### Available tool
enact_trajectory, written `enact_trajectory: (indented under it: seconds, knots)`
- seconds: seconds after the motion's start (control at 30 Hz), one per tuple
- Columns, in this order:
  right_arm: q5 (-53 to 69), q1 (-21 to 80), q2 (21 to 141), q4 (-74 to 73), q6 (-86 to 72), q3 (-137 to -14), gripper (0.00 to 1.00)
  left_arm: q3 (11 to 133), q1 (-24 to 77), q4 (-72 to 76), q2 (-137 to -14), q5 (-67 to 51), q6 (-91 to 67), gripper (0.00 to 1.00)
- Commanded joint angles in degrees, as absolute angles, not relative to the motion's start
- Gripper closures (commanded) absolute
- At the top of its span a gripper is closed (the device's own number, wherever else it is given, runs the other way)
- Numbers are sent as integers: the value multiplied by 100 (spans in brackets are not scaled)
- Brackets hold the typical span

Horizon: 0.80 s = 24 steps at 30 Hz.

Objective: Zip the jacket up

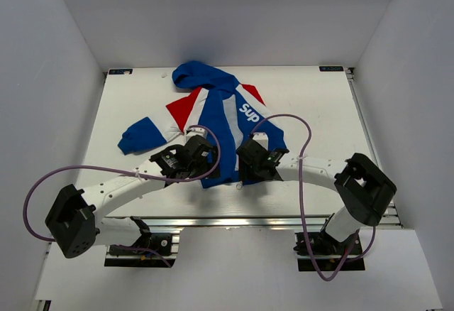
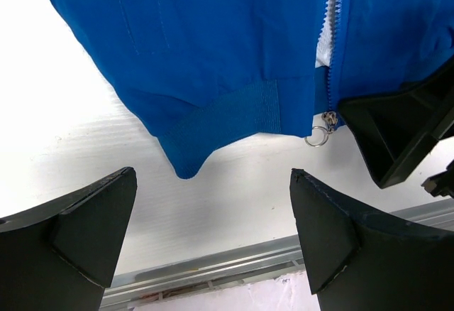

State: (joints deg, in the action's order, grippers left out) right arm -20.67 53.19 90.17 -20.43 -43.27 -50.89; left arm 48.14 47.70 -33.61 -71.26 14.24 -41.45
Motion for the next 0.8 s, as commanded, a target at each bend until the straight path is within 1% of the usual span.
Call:
enact_trajectory:
  seconds: [0.0, 0.17, 0.37, 0.53, 0.63, 0.67, 0.7, 0.77]
  knots:
    - [-2347, 5361, 9105, -1811, -4596, -5203, 29, 4764, 4737, -3261, -6952, 1380, -4210, 2]
    - [-2373, 5379, 9342, -1863, -4684, -5256, 29, 4746, 4720, -3261, -6952, 1397, -4210, 2]
    - [-2610, 5431, 9624, -2399, -5026, -5388, 29, 4711, 4720, -3348, -6865, 1520, -4263, 2]
    - [-2690, 5432, 9869, -2768, -5177, -5309, 32, 4746, 4720, -3410, -6794, 1696, -4306, 2]
    - [-2593, 5432, 9967, -2839, -5282, -5195, 40, 4790, 4694, -3472, -6803, 1766, -4315, 2]
    - [-2601, 5432, 9949, -2804, -5265, -5203, 48, 4807, 4685, -3480, -6811, 1784, -4315, 2]
    - [-2602, 5432, 9906, -2760, -5186, -5194, 51, 4816, 4693, -3480, -6820, 1793, -4315, 2]
    - [-2523, 5432, 9896, -2629, -5133, -5133, 55, 4851, 4667, -3498, -6855, 1793, -4315, 2]
